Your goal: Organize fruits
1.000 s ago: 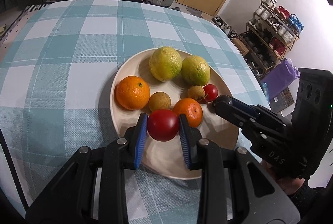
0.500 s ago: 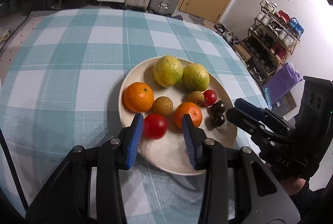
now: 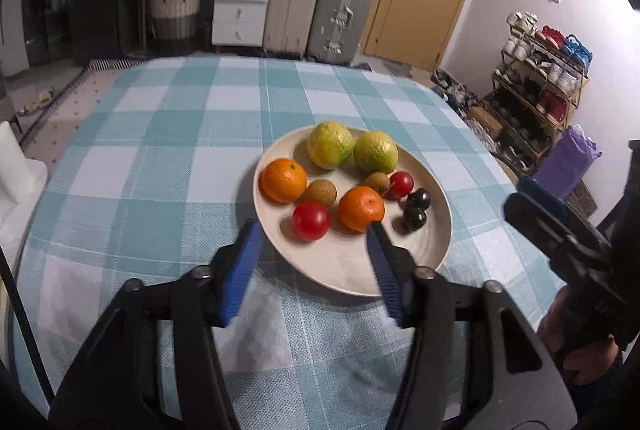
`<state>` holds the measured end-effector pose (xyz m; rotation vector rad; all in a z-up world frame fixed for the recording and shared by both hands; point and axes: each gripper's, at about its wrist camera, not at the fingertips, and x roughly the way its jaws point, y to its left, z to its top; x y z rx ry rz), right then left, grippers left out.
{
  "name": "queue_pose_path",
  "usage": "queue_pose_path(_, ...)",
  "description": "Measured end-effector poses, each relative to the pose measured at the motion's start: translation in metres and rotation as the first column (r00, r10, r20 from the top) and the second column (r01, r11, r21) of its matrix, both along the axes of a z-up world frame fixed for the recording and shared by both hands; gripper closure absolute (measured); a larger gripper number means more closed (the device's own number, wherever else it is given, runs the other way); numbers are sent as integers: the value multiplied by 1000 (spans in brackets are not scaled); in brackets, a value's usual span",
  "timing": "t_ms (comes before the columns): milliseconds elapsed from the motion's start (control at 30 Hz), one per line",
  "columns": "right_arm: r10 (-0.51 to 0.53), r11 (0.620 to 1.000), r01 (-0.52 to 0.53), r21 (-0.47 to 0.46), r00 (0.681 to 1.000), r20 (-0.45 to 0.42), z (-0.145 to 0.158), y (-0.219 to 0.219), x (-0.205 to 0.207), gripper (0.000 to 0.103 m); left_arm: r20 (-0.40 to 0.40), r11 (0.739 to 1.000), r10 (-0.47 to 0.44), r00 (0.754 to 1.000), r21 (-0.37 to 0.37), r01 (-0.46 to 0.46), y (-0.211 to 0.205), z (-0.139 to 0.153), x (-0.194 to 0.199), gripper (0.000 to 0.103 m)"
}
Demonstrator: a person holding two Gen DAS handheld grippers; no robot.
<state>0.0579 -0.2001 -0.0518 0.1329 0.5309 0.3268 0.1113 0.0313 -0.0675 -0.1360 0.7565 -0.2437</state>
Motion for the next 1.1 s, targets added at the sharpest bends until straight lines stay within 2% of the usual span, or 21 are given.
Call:
queue_pose_path(133, -18, 1000, 18, -3, 997, 76, 9, -1, -16, 11, 80, 1000, 26, 996, 4, -26, 1, 9, -13, 44)
queue_pose_path(233, -43, 999, 44, -4, 993, 111, 13, -1, -25, 6, 146, 998, 55, 988, 14, -57, 1, 17, -24, 30)
queue_pose_path(267, -54, 998, 55, -8, 991, 123, 15, -1, -27, 5, 173, 998, 61, 983, 17, -65, 1, 20, -28, 23)
queue_pose_path(367, -74, 997, 76, -11, 985, 156, 19, -3, -36, 2, 249, 996, 69, 966, 35, -80, -3, 28, -41, 18)
queue_pose_path(500, -68, 997, 72, -19, 982, 178, 23, -3, -44, 2, 326, 990, 103, 940, 59, -129, -7, 32, -57, 1)
queue_pose_path(567, -69, 997, 75, -23, 981, 183, 23, -2, -47, 1, 365, 988, 113, 924, 55, -143, -8, 34, -65, 1)
queue_pose_path(1100, -95, 989, 115, -87, 974, 207, 5, -1, -59, 0, 400, 978, 141, 906, 84, -189, 0, 13, -81, 1)
